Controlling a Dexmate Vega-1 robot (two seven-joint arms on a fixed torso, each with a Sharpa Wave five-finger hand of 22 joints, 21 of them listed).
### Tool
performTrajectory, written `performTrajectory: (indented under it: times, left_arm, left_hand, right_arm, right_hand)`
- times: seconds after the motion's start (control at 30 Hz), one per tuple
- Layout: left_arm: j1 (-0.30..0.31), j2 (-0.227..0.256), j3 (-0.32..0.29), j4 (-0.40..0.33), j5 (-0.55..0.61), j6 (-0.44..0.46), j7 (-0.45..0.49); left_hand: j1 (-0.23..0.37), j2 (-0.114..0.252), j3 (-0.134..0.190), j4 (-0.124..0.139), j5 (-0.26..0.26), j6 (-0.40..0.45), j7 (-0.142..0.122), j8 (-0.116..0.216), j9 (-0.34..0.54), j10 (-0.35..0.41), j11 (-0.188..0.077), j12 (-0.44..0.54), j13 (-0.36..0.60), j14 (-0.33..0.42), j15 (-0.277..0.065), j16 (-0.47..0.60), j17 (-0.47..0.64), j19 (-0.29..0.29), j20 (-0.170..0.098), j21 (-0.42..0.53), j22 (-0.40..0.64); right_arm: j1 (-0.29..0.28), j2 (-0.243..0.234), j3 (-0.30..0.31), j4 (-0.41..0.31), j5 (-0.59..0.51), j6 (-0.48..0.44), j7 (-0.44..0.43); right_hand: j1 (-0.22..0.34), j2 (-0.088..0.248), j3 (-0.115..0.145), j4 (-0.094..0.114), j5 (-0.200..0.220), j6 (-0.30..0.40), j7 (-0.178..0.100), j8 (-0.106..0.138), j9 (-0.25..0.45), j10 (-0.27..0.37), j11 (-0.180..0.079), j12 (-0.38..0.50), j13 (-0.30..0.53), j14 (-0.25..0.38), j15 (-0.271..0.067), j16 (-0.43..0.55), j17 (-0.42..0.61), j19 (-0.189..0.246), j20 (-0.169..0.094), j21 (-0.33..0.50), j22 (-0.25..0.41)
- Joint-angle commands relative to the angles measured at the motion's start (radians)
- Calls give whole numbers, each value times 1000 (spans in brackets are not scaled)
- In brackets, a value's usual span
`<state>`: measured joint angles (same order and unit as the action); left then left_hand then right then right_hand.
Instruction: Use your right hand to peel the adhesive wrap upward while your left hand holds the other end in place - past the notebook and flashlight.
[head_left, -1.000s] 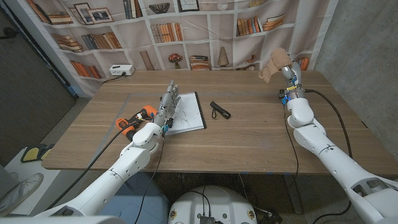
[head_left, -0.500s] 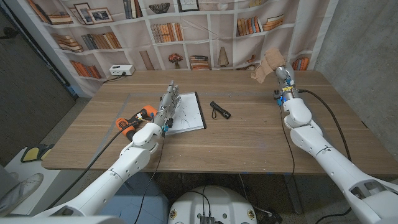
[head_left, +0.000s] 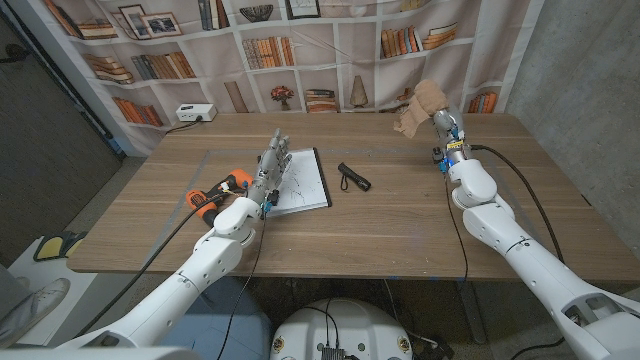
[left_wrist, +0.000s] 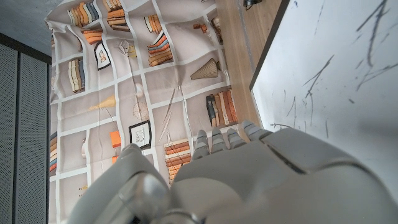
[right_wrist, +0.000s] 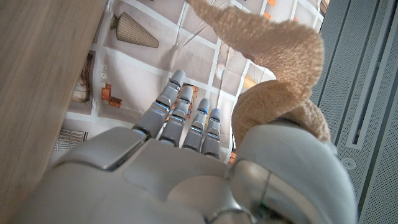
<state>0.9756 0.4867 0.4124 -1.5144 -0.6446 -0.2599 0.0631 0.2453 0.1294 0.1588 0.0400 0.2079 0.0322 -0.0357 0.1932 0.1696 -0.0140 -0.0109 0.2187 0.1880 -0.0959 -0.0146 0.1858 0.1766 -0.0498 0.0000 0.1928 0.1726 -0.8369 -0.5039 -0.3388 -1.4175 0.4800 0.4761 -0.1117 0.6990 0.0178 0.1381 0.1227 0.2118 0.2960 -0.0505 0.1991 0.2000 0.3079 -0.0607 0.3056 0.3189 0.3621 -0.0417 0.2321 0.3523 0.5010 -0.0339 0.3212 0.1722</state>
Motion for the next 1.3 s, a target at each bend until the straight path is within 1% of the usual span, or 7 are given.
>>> performTrajectory:
  times: [0.03,0.13,0.17,0.33,0.43,0.8,1.3]
  left_arm:
    - [-2,0,7,-6,60,-33,36]
    - [-12,19,16,-16,95,-33,31]
    - [-13,23,18,-20,105,-29,35]
    - [-18,25,23,-33,134,-25,56]
    - [-22,27,26,-37,143,-22,57]
    - [-51,22,41,-31,129,-1,19]
    - [-85,32,61,-30,147,12,-15]
  left_hand:
    - [30,4,21,-19,-3,19,-3,9,5,17,-3,10,4,11,-4,5,1,9,0,7,1]
    - [109,15,64,-77,-8,47,8,14,6,23,-4,8,4,11,-3,0,-1,12,6,2,0]
    - [116,17,68,-81,-8,48,10,13,7,24,-3,7,4,11,-4,0,-1,12,8,2,0]
    - [217,35,134,-152,-16,101,5,20,9,85,-20,23,6,29,-16,2,-2,19,9,2,0]
    - [242,34,151,-171,-20,135,7,25,10,120,-23,33,6,50,-20,6,-2,33,12,5,1]
    - [276,33,174,-190,-25,167,5,25,11,151,-30,37,7,84,-25,10,-3,55,14,9,1]
    - [268,-7,163,-191,-33,172,-3,11,11,232,-50,58,9,132,-33,14,-2,74,13,10,2]
  right_arm:
    - [-2,4,-14,-23,18,-20,33]
    - [-2,8,-15,-32,22,-26,32]
    - [-3,9,-16,-36,24,-28,31]
    - [-10,10,-18,-59,38,-45,34]
    - [-14,19,-17,-74,71,-58,47]
    - [-8,24,-34,-107,83,-92,58]
    - [30,22,-59,-97,108,-117,133]
  right_hand:
    - [13,3,2,-9,9,-11,1,-5,-1,0,5,-6,-2,-11,-99,-7,-2,-1,6,-5,0]
    - [14,4,3,-11,10,-13,1,-4,-1,-2,6,-10,-4,-19,-96,-10,-4,-4,8,-9,0]
    - [14,5,3,-11,10,-13,2,-4,-1,-3,5,-11,-4,-20,-96,-10,-4,-6,9,-10,0]
    - [15,7,2,-14,10,-22,5,-6,-2,-10,12,-19,-8,-32,-93,-13,-5,-11,9,-16,0]
    - [19,8,2,-19,11,-26,6,-7,-2,-13,11,-23,-9,-34,-92,-13,-6,-14,9,-19,0]
    - [27,15,2,-33,12,-69,18,-16,-2,-26,14,-40,-17,-47,-87,-14,-9,-20,6,-31,0]
    - [32,22,-1,-47,10,-88,21,-12,-3,-40,14,-59,-26,-92,-77,-24,-12,-52,7,-57,1]
